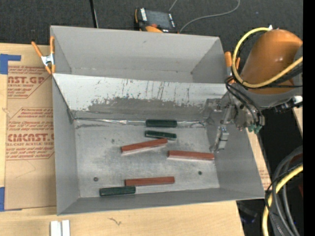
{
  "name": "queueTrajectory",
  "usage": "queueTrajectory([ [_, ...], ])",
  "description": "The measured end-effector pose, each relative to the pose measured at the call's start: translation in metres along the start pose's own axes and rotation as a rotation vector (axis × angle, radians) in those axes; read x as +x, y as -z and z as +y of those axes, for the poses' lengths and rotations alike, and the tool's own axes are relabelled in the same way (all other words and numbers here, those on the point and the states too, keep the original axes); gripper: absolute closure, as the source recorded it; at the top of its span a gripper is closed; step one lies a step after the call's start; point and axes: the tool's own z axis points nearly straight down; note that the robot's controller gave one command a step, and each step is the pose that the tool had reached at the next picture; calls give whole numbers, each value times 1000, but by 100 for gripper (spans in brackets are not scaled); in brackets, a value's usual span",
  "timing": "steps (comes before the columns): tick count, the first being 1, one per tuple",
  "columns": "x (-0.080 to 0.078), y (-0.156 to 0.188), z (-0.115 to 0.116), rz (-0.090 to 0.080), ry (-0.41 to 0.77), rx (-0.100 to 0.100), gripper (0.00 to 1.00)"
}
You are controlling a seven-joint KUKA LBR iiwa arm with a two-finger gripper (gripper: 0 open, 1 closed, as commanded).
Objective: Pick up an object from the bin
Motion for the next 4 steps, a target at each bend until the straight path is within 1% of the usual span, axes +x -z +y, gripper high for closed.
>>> queueTrajectory([
  [1, 24, -22, 29, 0, 350, -1, 0],
  [2, 17, -21, 79, -3, 393, -2, 0],
  [3, -11, -146, 49, 3, 314, -2, 0],
  [4, -12, -142, 49, -1, 315, -1, 100],
])
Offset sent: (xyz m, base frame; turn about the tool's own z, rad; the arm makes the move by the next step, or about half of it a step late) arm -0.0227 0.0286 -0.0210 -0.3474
